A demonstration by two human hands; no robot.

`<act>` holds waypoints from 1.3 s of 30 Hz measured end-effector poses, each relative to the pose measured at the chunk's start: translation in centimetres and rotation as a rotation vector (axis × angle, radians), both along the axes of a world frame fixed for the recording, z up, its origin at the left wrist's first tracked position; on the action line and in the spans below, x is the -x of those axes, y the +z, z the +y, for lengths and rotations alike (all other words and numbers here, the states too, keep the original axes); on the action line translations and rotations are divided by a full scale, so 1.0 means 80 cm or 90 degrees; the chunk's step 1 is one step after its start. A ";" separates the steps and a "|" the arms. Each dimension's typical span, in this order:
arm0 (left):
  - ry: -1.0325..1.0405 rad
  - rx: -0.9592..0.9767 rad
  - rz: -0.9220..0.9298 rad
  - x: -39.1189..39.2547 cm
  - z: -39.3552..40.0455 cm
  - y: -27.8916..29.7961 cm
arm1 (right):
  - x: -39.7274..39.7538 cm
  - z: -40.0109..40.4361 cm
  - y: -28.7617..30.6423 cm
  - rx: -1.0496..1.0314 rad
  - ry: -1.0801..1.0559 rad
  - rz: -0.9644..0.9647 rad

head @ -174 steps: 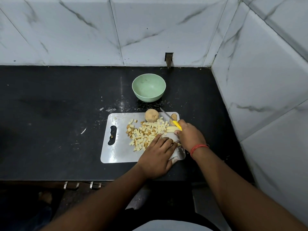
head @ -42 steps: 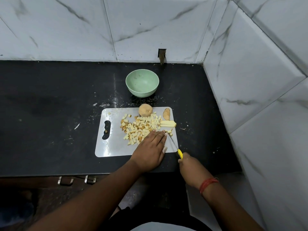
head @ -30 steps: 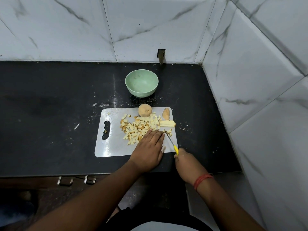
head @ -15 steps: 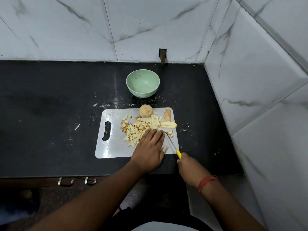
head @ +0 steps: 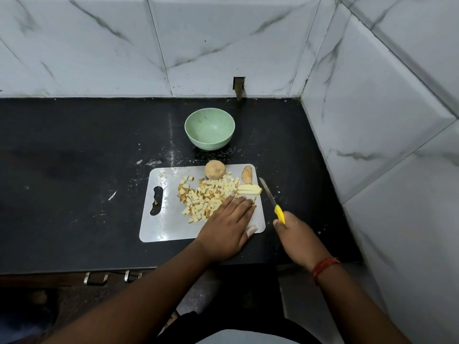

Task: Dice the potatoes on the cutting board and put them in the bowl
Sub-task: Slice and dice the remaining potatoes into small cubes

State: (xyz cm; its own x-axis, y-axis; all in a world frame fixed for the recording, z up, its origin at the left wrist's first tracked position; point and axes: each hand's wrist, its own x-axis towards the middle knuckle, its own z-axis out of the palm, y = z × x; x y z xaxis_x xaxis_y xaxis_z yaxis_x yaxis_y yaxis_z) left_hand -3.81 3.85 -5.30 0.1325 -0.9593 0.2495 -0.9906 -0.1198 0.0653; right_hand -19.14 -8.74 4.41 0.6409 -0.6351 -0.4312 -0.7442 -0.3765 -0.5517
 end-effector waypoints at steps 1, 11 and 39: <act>-0.022 -0.015 -0.006 -0.001 -0.005 0.001 | -0.001 -0.002 0.001 -0.003 -0.009 -0.009; 0.034 -0.107 -0.007 -0.022 -0.001 -0.003 | -0.005 -0.006 -0.006 -0.014 0.009 0.031; 0.054 -0.127 -0.033 -0.040 0.012 -0.005 | -0.005 -0.011 -0.013 -0.003 0.031 0.048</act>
